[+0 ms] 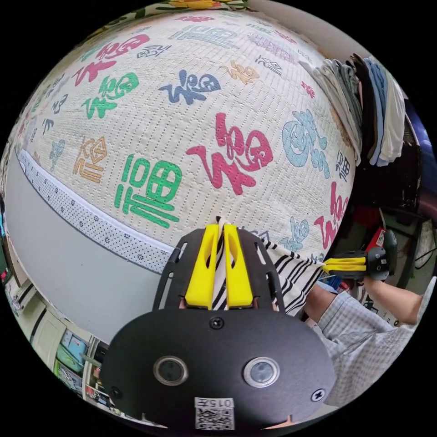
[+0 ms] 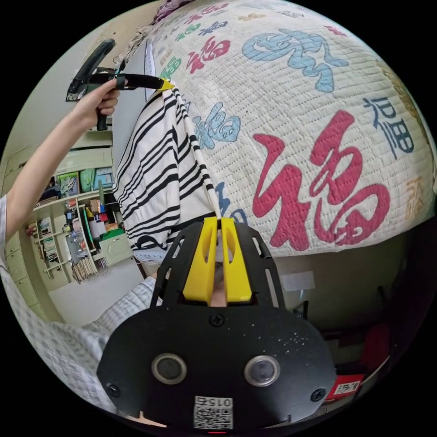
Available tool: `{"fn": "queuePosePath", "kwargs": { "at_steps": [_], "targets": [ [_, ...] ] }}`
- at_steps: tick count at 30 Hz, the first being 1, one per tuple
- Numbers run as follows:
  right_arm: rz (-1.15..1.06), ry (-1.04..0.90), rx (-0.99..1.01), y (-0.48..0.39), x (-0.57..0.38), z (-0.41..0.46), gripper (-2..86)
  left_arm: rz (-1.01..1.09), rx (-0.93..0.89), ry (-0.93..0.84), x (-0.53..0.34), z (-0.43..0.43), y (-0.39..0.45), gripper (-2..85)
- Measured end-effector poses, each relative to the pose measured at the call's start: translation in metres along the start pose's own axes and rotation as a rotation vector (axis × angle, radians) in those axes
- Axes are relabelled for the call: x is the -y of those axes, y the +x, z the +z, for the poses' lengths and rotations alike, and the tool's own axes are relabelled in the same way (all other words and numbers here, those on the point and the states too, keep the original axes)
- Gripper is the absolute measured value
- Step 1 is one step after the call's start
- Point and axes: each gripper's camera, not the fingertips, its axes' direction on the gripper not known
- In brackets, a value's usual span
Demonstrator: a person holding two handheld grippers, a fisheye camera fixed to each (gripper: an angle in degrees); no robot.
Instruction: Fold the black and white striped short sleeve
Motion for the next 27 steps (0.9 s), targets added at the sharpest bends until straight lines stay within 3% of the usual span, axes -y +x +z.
{"fn": "queuePosePath", "kwargs": {
  "at_steps": [10, 14, 21, 27],
  "targets": [
    [-0.074, 0.257, -0.124, 0.001, -0.015, -0.101, 0.5, 0.012, -0.224, 0.455, -0.028, -0.103, -0.025, 1.3],
    [-0.226, 0.305, 0.036, -0.037, -0.037, -0.121, 0.4, -0.012, -0.277, 0.592, -0.088, -0.133, -0.053, 1.3],
    [-0.49, 0.045, 0.223, -0.15, -0.063, -0.031, 0.5, -0.311, -0.392, 0.612, -0.259, -0.108, -0.137, 1.2],
    [-0.657, -0.23, 0.19, -0.223, -0.065, 0.076, 0.4, -0.651, -0.349, 0.533, -0.385, -0.035, -0.185, 2.6]
  ]
}}
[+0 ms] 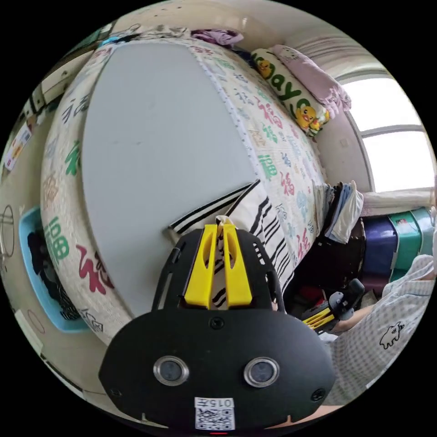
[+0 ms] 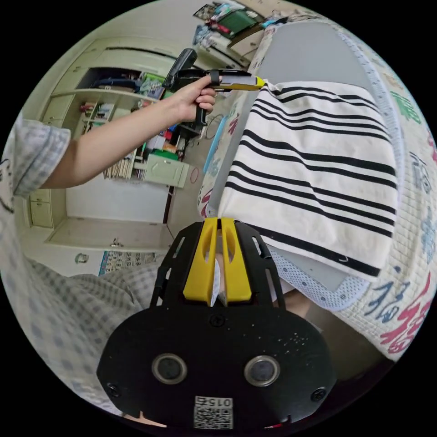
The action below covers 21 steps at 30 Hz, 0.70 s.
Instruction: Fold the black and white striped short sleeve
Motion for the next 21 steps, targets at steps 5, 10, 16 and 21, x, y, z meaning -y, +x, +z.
{"fn": "queuePosePath", "kwargs": {
  "at_steps": [5, 10, 16, 21],
  "targets": [
    [-0.015, -0.169, -0.094, -0.01, 0.024, 0.045, 0.4, -0.317, -0.207, 0.251, -0.054, -0.016, -0.074, 8.0],
    [0.017, -0.199, -0.106, -0.012, 0.032, 0.049, 0.5, -0.398, -0.322, 0.289, -0.077, -0.011, -0.094, 10.4],
    [0.01, -0.261, -0.153, -0.024, 0.036, 0.049, 0.4, -0.326, -0.277, 0.193, -0.059, 0.007, -0.083, 1.9],
    [-0.015, -0.241, -0.136, -0.039, 0.038, 0.036, 0.5, -0.169, -0.298, 0.314, -0.062, -0.014, -0.074, -0.2]
  ]
}}
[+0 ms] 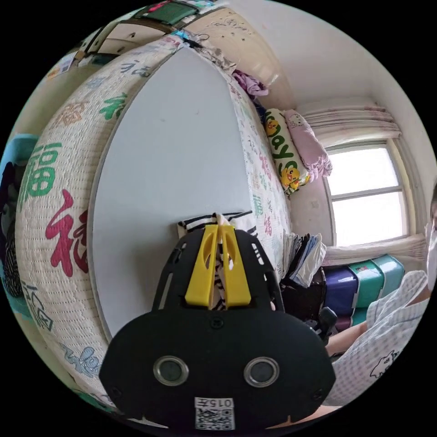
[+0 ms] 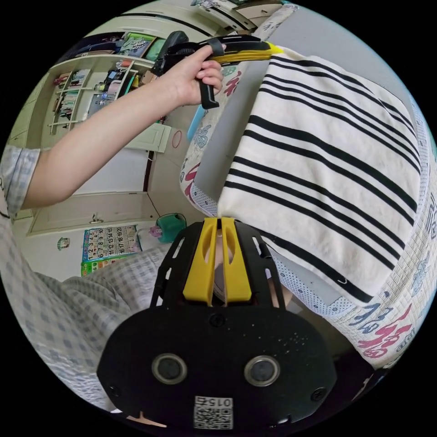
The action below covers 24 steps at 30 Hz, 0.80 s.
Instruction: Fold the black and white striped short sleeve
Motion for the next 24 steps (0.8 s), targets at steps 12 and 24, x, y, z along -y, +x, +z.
{"fn": "queuePosePath", "kwargs": {
  "at_steps": [12, 24],
  "targets": [
    [0.024, -0.269, 0.063, 0.003, -0.004, 0.026, 2.0, -0.177, 0.186, 0.031, -0.024, -0.003, -0.029, 4.9],
    [0.113, 0.354, -0.149, 0.122, -0.028, -0.171, 13.9, -0.061, 0.27, -0.061, -0.058, 0.056, -0.005, 13.4]
  ]
}}
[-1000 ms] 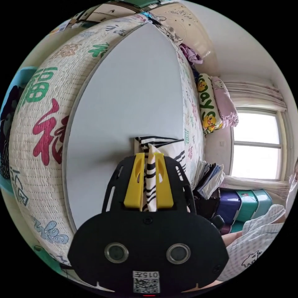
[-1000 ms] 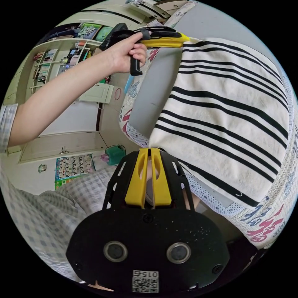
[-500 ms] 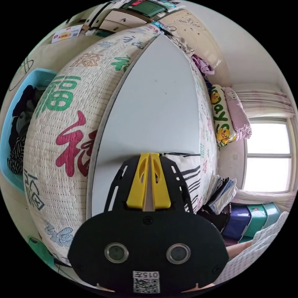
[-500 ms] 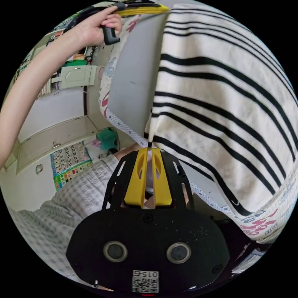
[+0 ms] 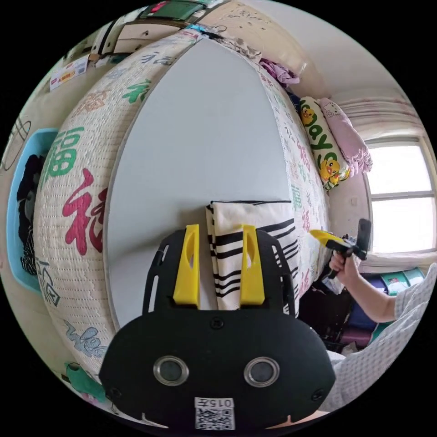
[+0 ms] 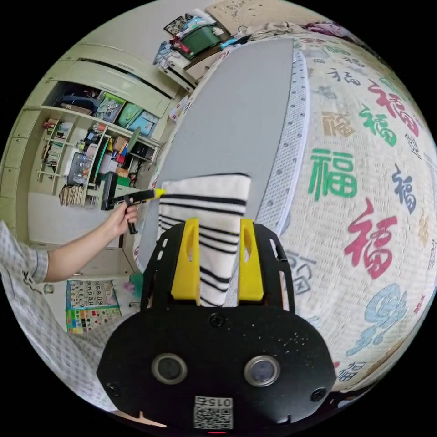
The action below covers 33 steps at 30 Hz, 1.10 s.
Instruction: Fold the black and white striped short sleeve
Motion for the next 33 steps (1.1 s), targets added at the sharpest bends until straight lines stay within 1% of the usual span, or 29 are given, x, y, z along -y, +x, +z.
{"fn": "queuePosePath", "kwargs": {
  "at_steps": [4, 7, 8, 10, 12, 14, 16, 18, 20, 22, 24, 26, 29, 31, 33],
  "targets": [
    [-0.024, -0.038, 0.016, 0.012, 0.013, 0.01, 14.5, 0.038, -0.014, 0.031, -0.006, 0.018, 0.01, 12.9],
    [-0.012, -0.059, 0.039, 0.013, 0.011, 0.023, 12.7, 0.061, -0.038, 0.043, -0.014, 0.03, 0.009, 11.1],
    [0.013, -0.048, 0.068, 0.014, 0.007, 0.026, 10.3, 0.066, -0.057, 0.038, -0.016, 0.034, 0.006, 10.3],
    [0.065, -0.026, 0.071, 0.013, -0.003, 0.027, 7.7, 0.066, -0.118, 0.002, -0.019, 0.041, -0.001, 8.5],
    [0.118, 0.0, 0.07, 0.01, -0.021, 0.024, 4.0, 0.047, -0.172, -0.085, -0.021, 0.053, -0.006, 5.3],
    [0.153, 0.028, 0.098, 0.005, -0.039, 0.015, 2.7, 0.052, -0.145, -0.082, -0.024, 0.053, 0.001, 3.9],
    [0.171, 0.089, 0.139, -0.004, -0.06, -0.003, 2.0, 0.118, -0.092, -0.046, -0.032, 0.047, 0.02, 3.2],
    [0.181, 0.174, 0.172, -0.025, -0.097, -0.035, 1.4, 0.237, -0.091, 0.014, -0.051, 0.032, 0.053, 2.5],
    [0.183, 0.233, 0.193, -0.044, -0.131, -0.062, 1.2, 0.3, -0.11, 0.05, -0.069, 0.016, 0.076, 2.1],
    [0.189, 0.3, 0.223, -0.065, -0.173, -0.093, 1.0, 0.335, -0.15, 0.087, -0.091, -0.003, 0.098, 1.8],
    [0.226, 0.402, 0.275, -0.09, -0.234, -0.136, 0.9, 0.37, -0.234, 0.119, -0.119, -0.028, 0.128, 1.6],
    [0.259, 0.481, 0.305, -0.108, -0.282, -0.168, 0.9, 0.425, -0.307, 0.113, -0.136, -0.042, 0.156, 1.5],
    [0.28, 0.566, 0.258, -0.138, -0.351, -0.216, 0.8, 0.609, -0.341, 0.084, -0.156, -0.053, 0.214, 1.5],
    [0.28, 0.628, 0.235, -0.151, -0.387, -0.242, 0.8, 0.7, -0.367, 0.076, -0.163, -0.05, 0.246, 1.6],
    [0.274, 0.72, 0.213, -0.158, -0.43, -0.276, 0.9, 0.778, -0.443, 0.05, -0.165, -0.035, 0.286, 1.7]
  ]
}}
